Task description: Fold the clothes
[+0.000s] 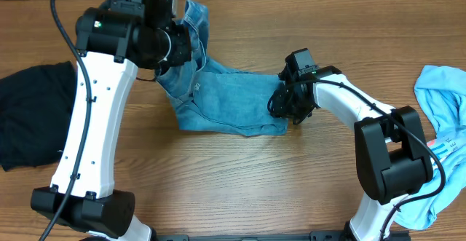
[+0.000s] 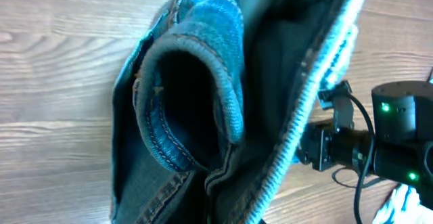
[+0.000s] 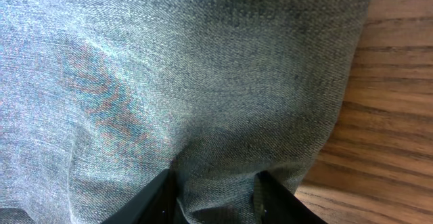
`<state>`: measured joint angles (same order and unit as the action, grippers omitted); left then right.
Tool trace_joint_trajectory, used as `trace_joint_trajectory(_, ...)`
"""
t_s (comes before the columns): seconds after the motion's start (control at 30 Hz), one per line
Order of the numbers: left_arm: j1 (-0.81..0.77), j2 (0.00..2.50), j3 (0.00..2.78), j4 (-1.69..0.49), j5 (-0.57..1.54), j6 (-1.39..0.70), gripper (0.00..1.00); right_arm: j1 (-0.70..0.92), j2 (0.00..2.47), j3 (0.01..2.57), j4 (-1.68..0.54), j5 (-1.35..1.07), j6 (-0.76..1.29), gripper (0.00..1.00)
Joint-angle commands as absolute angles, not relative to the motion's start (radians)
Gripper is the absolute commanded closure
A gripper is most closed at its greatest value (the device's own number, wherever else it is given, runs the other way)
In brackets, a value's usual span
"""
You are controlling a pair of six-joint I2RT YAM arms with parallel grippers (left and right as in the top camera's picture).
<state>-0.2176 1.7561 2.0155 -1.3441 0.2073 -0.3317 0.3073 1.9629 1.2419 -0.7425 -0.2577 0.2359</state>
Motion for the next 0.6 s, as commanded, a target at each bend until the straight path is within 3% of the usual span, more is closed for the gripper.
trace_joint_trajectory(0.0,-0.282,1.746,1.964,-1.319,0.263,-0.396,0.96,0.314,2.053,1.211,-0.723,-0.246,0.239,0.59)
trace_joint_trajectory(0.23,-0.430,1.750,1.830,-1.167,0.247,-0.456,0.95,0.314,2.053,1.211,-0.737,-0.249,0.240,0.59)
trace_joint_trajectory(0.57,-0.482,1.893,1.803,-1.090,0.237,-0.498,0.94,0.314,2.053,1.213,-0.750,-0.249,0.240,0.58)
